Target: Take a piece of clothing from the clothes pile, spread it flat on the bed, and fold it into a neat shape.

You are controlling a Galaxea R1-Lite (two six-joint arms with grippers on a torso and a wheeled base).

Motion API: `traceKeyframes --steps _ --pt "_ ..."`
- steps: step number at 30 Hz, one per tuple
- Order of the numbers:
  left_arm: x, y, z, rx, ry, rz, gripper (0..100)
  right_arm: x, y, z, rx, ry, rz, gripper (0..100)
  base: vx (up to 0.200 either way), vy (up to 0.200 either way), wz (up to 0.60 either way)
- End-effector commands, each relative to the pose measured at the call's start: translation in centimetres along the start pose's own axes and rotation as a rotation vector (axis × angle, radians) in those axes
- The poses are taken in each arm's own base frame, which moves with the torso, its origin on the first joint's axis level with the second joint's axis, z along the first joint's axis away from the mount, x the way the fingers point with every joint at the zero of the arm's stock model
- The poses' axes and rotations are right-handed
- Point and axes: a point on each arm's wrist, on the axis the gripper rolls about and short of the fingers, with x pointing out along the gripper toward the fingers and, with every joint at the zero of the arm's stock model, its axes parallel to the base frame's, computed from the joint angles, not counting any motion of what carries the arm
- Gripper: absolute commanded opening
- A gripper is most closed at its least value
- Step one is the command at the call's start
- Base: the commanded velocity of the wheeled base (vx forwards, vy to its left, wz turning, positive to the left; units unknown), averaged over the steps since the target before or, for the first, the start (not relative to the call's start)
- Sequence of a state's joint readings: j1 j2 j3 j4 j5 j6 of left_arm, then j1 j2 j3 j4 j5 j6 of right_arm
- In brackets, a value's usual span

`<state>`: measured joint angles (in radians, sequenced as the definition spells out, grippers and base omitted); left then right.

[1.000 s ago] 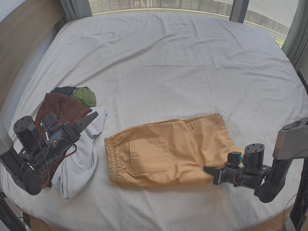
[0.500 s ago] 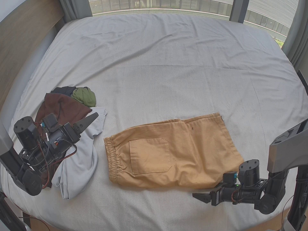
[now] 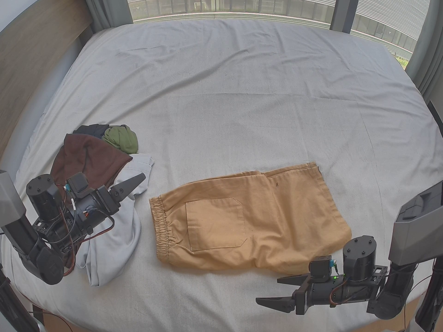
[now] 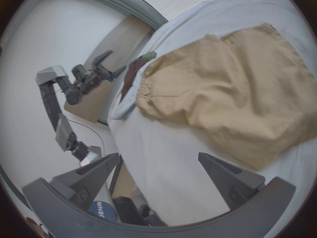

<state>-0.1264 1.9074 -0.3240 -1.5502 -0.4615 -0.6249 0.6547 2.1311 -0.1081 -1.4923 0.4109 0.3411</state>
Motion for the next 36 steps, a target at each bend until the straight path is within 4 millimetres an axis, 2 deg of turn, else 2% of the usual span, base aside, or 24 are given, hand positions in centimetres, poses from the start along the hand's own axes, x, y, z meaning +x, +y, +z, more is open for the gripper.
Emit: traceKeyframes --steps 1,5,9,15,20,23,24,27,32,36 --pt "0.2 0.4 -0.6 -0.014 0.025 0.011 100 -0.7 2.0 1.1 -0.032 -0.058 0.090 100 0.000 0.000 0.00" --pt "0.1 0.4 -0.9 -0.019 0.037 0.014 100 -0.9 2.7 2.0 -0.056 -0.098 0.153 100 0.000 0.000 0.00" --pt "0.1 0.8 -1.8 -0.037 0.078 0.023 100 -0.9 3.6 5.6 -0.080 -0.247 0.211 100 0.000 0.000 0.00" --pt "0.3 1.4 -3.0 -0.058 0.123 0.040 100 -0.7 3.8 7.8 -0.075 -0.333 0.235 100 0.000 0.000 0.00" --pt "0.6 1.9 -4.0 -0.075 0.160 0.054 100 -2.1 2.3 9.1 -0.074 -0.403 0.183 100 0.000 0.000 0.00" --pt "0.7 2.0 -4.3 -0.081 0.172 0.057 100 -3.1 1.2 10.4 -0.073 -0.463 0.143 100 0.000 0.000 0.00" --pt "0.9 2.1 -4.7 -0.085 0.186 0.059 100 -3.5 0.3 11.5 -0.079 -0.511 0.115 100 0.000 0.000 0.00" --pt "0.9 2.1 -5.0 -0.089 0.198 0.062 100 -3.7 -0.2 12.0 -0.077 -0.532 0.098 100 0.000 0.000 0.00" --pt "1.2 2.7 -6.2 -0.108 0.243 0.082 100 -3.3 -0.7 11.7 -0.067 -0.520 0.082 100 0.000 0.000 0.00" --pt "0.9 3.3 -7.9 -0.137 0.309 0.114 100 -2.9 -1.6 11.4 -0.052 -0.506 0.058 100 0.000 0.000 0.00"
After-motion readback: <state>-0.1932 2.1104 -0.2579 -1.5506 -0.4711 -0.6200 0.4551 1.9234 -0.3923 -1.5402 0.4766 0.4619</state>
